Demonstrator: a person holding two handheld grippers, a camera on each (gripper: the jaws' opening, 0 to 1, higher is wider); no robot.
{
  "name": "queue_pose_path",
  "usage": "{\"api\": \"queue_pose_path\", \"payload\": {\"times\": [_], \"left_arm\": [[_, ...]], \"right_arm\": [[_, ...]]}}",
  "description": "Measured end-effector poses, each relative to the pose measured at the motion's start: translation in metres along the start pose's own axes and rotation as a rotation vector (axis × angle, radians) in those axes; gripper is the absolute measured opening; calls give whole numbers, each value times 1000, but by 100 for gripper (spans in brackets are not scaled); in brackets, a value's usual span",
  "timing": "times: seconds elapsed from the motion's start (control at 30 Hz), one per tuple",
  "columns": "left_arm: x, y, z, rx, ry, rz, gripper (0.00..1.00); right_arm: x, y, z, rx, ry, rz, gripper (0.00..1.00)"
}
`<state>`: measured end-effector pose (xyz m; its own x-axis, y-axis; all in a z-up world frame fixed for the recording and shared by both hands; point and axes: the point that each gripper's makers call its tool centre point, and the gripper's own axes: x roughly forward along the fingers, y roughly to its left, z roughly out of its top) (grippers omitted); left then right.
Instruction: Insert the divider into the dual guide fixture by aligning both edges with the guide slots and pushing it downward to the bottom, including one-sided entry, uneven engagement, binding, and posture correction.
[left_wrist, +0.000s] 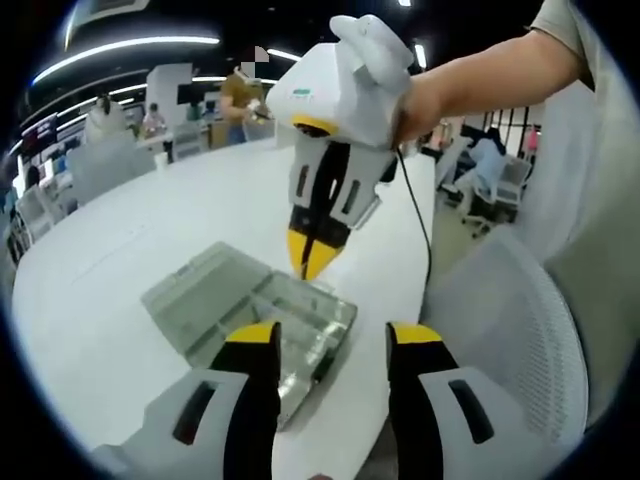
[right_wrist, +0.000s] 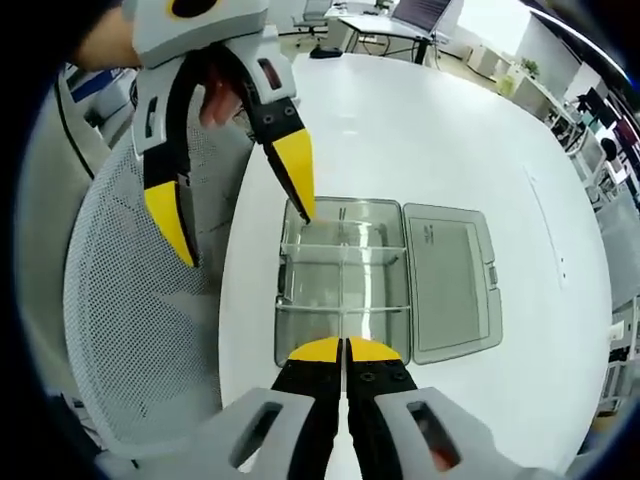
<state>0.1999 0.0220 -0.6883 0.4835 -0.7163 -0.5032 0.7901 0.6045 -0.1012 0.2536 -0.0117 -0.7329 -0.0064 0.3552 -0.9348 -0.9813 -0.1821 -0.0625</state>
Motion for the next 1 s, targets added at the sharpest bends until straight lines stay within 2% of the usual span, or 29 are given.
{"api": "queue_pose_path", "payload": {"times": [1.0], "left_arm": [[-1,3,1,-9,-3,6,40]], "right_arm": [[5,2,-2,-6,16,18,0]]}}
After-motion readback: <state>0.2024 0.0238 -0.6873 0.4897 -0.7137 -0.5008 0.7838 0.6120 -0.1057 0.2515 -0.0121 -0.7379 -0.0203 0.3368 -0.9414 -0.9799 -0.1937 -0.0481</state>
